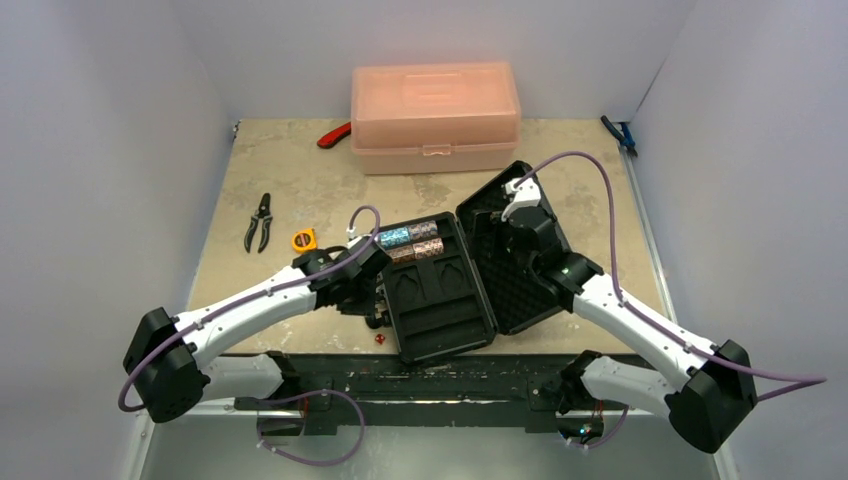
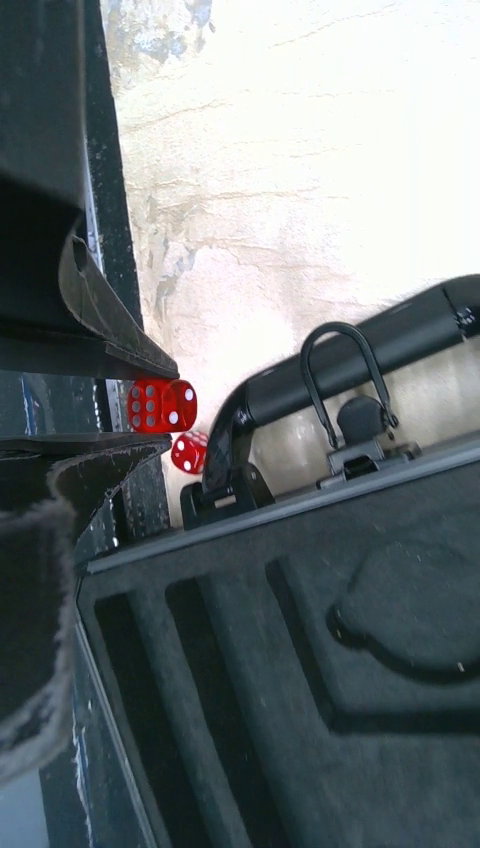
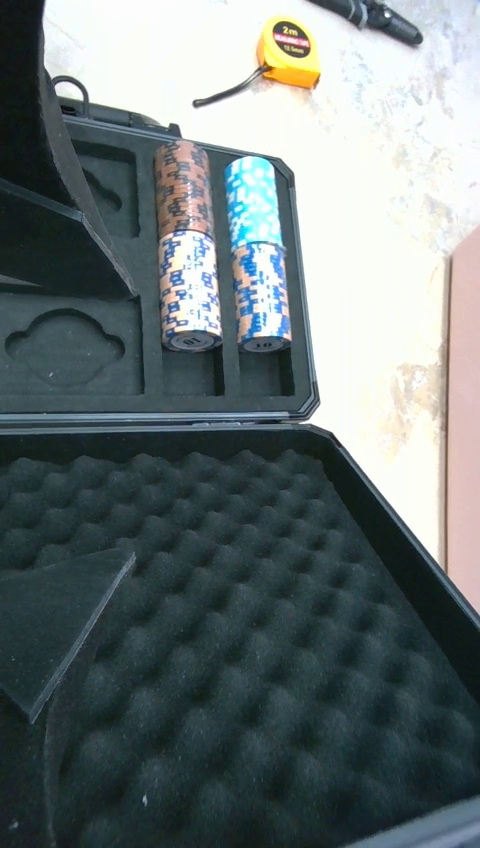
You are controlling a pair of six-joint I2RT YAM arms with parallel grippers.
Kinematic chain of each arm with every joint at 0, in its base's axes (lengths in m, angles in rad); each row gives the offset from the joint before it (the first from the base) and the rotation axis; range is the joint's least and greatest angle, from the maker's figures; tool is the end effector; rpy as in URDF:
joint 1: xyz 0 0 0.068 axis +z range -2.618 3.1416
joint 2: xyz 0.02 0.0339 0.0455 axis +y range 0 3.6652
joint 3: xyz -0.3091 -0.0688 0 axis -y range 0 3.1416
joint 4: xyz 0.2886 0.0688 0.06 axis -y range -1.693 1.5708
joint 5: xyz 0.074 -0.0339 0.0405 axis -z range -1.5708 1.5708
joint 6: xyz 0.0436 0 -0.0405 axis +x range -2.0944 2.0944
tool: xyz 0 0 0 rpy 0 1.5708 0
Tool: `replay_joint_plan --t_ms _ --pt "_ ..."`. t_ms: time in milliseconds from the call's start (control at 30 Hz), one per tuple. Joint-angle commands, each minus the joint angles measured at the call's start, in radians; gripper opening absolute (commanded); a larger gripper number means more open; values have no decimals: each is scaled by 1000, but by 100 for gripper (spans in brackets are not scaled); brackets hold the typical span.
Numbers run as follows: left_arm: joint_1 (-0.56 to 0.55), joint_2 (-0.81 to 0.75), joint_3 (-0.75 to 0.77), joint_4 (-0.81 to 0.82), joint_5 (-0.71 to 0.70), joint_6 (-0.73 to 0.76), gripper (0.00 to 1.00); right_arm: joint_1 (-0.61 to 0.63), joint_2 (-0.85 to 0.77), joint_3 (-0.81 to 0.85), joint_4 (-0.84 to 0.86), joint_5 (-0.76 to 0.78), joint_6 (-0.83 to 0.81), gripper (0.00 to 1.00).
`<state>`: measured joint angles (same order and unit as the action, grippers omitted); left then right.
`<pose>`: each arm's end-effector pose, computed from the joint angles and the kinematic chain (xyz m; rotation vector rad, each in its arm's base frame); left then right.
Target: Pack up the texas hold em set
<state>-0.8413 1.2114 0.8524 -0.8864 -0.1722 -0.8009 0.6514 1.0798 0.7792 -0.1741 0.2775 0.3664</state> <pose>0.1655 -0.1739 0.2468 0.0168 2.7904 -0.1711 0.2226 0.1547 0.3050 -0.1174 2.0412 0.3574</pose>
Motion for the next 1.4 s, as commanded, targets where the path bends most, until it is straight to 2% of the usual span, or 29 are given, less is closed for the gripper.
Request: replay_joint_plan --t_ms 0,200,533,1133,1367 --pt "-6 -11 72 0 -1 15 0 -4 -52 9 -28 63 12 99" --pt "-6 33 127 44 28 26 0 -4 -100 33 -60 121 9 99" --pt "-7 185 304 72 63 67 0 -4 -140 94 -125 170 -9 99" --pt "-7 341 499 86 118 118 0 -4 -191 74 -125 210 -12 99" --pt "-6 406 588 71 127 141 0 -4 -218 61 -129 277 8 99"
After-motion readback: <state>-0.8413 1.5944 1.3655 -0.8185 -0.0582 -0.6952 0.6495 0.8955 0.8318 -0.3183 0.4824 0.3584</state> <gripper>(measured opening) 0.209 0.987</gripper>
